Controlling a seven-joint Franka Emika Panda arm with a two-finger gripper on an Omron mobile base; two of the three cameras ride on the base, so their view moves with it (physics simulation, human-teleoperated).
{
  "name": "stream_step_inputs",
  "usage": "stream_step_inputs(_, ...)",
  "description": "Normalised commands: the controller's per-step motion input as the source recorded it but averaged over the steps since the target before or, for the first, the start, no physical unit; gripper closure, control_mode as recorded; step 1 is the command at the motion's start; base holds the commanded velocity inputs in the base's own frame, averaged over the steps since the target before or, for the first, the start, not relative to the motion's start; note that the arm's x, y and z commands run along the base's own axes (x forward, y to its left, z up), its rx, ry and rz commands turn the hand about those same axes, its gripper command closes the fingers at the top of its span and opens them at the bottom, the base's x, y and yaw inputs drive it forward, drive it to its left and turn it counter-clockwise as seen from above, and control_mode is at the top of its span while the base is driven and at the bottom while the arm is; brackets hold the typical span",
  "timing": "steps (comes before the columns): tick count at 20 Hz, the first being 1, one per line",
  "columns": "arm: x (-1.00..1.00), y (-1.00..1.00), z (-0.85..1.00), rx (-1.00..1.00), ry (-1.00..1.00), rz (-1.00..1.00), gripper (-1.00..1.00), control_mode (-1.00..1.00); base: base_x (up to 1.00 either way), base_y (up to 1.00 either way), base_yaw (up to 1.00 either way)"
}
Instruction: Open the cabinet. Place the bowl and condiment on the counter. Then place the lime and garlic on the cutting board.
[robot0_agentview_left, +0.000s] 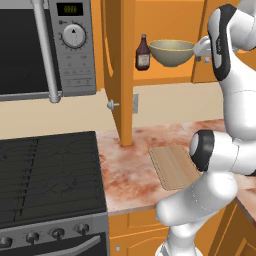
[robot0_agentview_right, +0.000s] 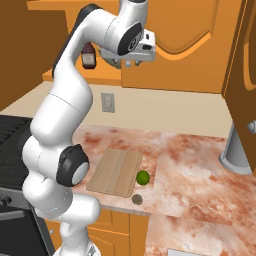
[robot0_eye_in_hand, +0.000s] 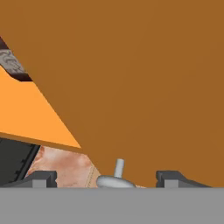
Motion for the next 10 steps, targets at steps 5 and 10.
stream_step_inputs(5,0.16,-0.03,-0.04,0.00,0.00,0.06,-1.00,-1.00,0.00,0.00,0.00)
stream_step_inputs(10,0.16,0.00,-0.05,-0.02,0.00,0.04,-1.00,-1.00,0.00,0.00,0.00)
